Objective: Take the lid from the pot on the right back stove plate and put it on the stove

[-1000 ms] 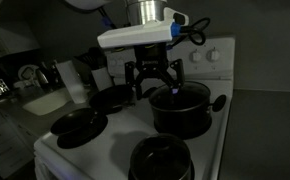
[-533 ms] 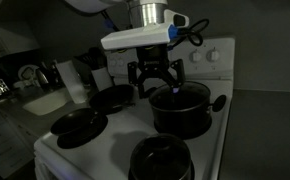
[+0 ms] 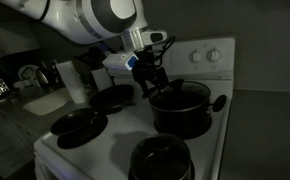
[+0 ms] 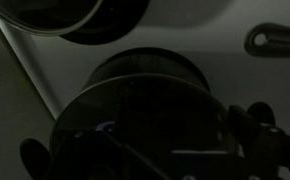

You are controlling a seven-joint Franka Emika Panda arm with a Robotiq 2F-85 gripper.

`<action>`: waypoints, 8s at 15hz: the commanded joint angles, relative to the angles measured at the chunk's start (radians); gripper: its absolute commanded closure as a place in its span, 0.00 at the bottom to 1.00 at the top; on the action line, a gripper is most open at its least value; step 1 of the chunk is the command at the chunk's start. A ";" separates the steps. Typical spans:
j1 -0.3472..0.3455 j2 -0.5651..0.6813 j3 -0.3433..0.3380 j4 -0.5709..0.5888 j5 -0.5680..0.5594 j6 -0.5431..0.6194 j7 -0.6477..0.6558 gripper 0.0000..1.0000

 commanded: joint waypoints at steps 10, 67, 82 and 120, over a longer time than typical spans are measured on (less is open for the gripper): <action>-0.058 0.072 -0.024 0.081 -0.103 0.039 0.386 0.00; 0.025 0.027 -0.003 0.190 -0.030 -0.181 0.109 0.86; 0.089 -0.171 0.118 -0.052 0.163 -0.270 -0.001 0.86; 0.187 -0.465 0.330 -0.436 0.231 -0.164 0.222 0.86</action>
